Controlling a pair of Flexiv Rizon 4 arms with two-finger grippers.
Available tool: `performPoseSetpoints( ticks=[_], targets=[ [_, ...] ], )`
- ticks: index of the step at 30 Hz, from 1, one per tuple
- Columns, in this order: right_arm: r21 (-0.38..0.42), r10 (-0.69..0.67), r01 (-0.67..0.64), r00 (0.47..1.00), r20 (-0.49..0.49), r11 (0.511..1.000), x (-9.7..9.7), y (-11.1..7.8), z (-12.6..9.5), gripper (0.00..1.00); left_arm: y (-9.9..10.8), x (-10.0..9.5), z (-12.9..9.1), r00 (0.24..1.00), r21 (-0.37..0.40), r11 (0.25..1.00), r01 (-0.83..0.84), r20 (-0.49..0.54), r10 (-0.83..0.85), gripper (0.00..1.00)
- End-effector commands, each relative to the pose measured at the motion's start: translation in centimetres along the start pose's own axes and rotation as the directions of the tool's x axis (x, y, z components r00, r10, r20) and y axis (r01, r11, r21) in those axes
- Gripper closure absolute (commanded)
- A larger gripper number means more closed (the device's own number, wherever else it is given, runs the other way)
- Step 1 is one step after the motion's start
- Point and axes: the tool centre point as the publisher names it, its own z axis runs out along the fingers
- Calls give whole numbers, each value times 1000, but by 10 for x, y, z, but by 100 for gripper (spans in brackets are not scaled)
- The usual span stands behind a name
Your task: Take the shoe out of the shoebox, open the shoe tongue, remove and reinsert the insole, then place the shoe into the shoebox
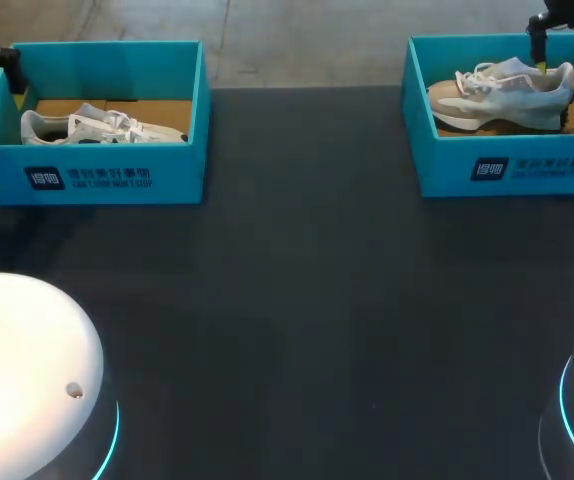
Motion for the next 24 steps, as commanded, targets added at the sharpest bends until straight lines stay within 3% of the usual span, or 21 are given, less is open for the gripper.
performPoseSetpoints(
  ticks=[1,24],
  targets=[
    [44,11,-11,1000,6,999,3,15,12,0,-1,0,-1,1000,-3,1000,0,-2,0,0],
    [91,64,-67,998,27,994,-9,35,48,2,-1,0,-1,1000,-3,1000,0,-2,0,0]
  ],
)
